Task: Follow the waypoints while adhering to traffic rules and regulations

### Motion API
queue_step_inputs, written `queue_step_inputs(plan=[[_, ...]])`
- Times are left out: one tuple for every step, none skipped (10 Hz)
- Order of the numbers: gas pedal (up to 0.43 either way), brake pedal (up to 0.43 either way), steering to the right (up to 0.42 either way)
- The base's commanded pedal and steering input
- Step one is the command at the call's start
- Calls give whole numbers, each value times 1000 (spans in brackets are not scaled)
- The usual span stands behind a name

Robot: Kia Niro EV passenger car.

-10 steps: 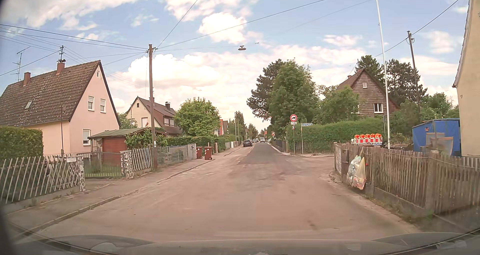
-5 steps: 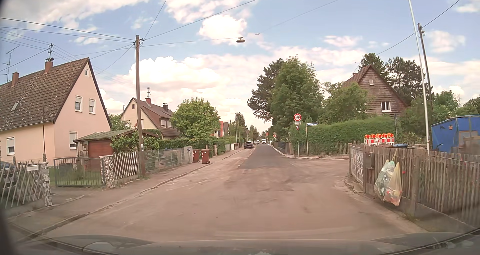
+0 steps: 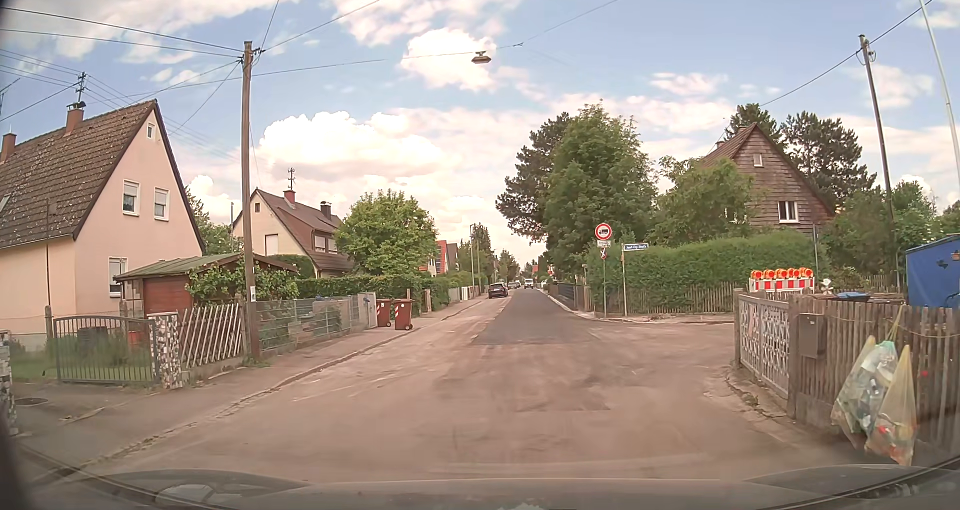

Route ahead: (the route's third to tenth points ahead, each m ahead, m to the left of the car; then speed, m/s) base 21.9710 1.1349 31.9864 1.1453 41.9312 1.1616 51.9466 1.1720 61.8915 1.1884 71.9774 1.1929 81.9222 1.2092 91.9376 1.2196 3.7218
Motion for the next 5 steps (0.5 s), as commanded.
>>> queue_step_inputs(plan=[[0, 67, -6], [0, 61, -6], [0, 49, -6], [0, 43, -6], [0, 43, -6]])
